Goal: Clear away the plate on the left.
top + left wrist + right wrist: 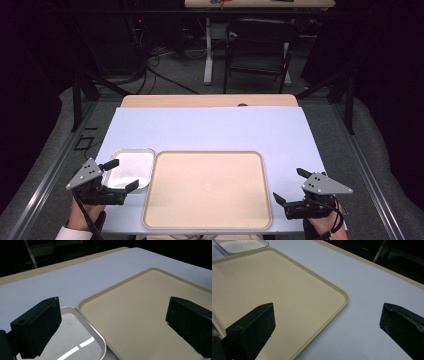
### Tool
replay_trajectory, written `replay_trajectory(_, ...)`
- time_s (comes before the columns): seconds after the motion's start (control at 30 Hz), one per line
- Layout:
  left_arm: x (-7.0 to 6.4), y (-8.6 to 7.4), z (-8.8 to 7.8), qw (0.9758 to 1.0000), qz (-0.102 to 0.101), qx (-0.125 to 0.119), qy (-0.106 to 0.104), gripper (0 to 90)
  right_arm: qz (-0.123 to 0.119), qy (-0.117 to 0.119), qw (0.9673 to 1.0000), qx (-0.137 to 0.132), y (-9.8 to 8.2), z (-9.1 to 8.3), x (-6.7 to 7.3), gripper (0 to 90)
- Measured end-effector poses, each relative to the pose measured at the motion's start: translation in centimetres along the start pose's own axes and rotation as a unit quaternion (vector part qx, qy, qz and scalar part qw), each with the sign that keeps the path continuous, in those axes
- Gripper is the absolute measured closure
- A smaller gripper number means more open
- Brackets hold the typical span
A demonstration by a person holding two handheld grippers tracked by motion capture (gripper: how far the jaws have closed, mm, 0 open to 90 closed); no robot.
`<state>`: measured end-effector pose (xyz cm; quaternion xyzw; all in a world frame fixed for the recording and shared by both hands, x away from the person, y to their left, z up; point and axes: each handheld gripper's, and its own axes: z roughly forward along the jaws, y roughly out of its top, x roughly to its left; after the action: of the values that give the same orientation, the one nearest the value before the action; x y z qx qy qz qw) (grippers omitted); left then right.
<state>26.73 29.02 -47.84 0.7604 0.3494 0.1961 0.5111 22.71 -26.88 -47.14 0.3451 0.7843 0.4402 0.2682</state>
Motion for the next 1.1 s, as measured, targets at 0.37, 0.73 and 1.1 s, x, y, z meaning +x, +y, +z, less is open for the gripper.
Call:
replay_trajectory(0.37, -0.2, 0.2, 0.3, 0.9996, 0.004, 0.026, 0.011, 0.0, 0.002, 0.004, 0.9999, 0.011, 0.1, 0.3, -0.1, 0.0)
replay_trajectory(0.73, 1.2, 0.6, 0.6, 0.993, -0.062, 0.093, 0.039, 0.1, 0.008, 0.005, 0.9998, 0.017, 0.1, 0.5, -0.3, 0.0)
replay_trajectory(1.1, 2.4, 1.8, 0.7, 0.9853, -0.089, 0.135, 0.056, 0.9, 0.011, 0.003, 0.9997, 0.021, 0.1, 0.6, -0.4, 0.0)
